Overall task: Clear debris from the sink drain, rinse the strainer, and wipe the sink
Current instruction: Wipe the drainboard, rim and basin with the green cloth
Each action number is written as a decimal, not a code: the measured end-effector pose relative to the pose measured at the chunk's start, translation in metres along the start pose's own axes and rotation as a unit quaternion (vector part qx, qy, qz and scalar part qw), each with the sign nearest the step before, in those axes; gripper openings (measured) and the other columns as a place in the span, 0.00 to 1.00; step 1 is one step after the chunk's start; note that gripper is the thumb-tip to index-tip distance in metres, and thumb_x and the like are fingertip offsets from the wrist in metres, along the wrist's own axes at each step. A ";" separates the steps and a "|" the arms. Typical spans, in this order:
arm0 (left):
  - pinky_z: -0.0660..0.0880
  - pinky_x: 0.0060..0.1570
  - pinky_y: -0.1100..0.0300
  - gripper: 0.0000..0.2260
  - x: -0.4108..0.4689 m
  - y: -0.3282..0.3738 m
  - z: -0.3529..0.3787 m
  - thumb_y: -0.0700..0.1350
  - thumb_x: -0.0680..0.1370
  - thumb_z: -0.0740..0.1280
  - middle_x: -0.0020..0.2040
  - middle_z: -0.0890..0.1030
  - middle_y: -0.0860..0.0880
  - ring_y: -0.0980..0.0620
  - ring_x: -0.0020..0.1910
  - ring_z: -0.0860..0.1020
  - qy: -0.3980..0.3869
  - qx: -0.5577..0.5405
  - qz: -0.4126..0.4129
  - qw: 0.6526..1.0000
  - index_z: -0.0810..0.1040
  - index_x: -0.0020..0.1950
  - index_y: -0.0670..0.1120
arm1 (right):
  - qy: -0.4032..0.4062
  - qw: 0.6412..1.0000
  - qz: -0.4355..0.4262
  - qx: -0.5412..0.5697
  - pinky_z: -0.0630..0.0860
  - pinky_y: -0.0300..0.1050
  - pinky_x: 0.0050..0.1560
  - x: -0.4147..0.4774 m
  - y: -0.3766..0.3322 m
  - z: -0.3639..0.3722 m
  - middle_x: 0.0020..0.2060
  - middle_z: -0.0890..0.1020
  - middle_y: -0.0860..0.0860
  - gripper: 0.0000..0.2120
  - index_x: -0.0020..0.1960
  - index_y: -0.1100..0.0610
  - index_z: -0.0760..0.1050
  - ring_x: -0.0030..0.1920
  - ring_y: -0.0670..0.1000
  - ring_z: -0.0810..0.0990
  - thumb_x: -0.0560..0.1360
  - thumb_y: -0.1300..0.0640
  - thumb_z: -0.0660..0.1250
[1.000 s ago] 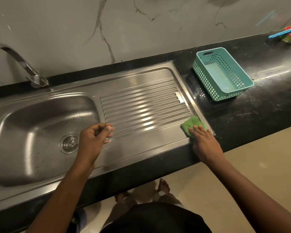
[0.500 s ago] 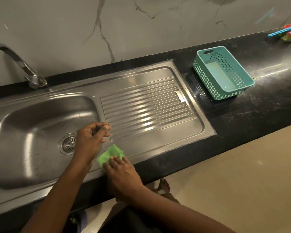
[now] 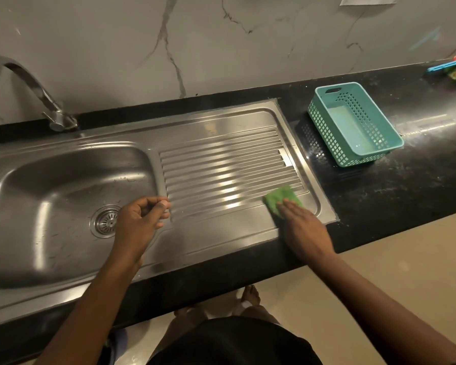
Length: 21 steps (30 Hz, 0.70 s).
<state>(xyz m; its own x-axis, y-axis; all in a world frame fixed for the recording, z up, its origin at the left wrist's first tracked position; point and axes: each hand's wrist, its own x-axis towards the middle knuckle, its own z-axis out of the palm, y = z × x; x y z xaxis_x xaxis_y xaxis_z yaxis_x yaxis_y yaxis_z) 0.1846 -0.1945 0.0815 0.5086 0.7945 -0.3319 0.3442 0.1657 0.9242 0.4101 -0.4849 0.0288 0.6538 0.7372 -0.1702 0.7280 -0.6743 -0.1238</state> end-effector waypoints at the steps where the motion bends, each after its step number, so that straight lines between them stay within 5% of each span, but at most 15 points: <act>1: 0.82 0.56 0.48 0.04 -0.001 -0.001 -0.001 0.43 0.81 0.71 0.47 0.90 0.51 0.53 0.47 0.87 0.004 -0.005 -0.001 1.000 0.86 0.51 0.50 | -0.005 1.000 0.014 -0.010 0.68 0.58 0.75 0.007 0.006 -0.005 0.79 0.66 0.53 0.29 0.80 0.49 0.62 0.77 0.55 0.68 0.81 0.50 0.65; 8: 0.83 0.53 0.51 0.04 -0.006 -0.008 -0.017 0.43 0.81 0.72 0.47 0.90 0.51 0.52 0.48 0.88 0.040 -0.017 -0.010 0.999 0.86 0.52 0.49 | 0.023 0.998 0.050 -0.005 0.59 0.56 0.79 0.039 -0.027 -0.005 0.79 0.66 0.60 0.27 0.80 0.59 0.63 0.79 0.62 0.63 0.83 0.52 0.62; 17: 0.83 0.53 0.49 0.04 -0.006 -0.011 -0.030 0.44 0.81 0.72 0.48 0.90 0.52 0.53 0.48 0.88 0.064 -0.012 -0.014 0.998 0.86 0.54 0.47 | -0.064 0.987 -0.135 0.064 0.54 0.59 0.81 0.055 -0.227 0.026 0.82 0.59 0.58 0.28 0.82 0.57 0.58 0.82 0.62 0.53 0.83 0.53 0.57; 21: 0.83 0.52 0.51 0.04 -0.001 -0.010 -0.034 0.45 0.81 0.71 0.48 0.90 0.52 0.53 0.48 0.88 0.065 -0.012 -0.013 0.998 0.86 0.54 0.48 | -0.072 0.977 -0.195 0.042 0.54 0.58 0.80 0.061 -0.229 0.031 0.81 0.61 0.57 0.28 0.82 0.56 0.60 0.82 0.61 0.55 0.83 0.52 0.58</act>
<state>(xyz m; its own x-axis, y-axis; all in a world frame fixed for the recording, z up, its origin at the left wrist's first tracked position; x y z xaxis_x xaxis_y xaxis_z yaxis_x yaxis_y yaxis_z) 0.1536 -0.1772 0.0791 0.3927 0.8588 -0.3291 0.3364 0.1989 0.9205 0.2770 -0.2866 0.0161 0.2910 0.9290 -0.2286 0.8925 -0.3496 -0.2850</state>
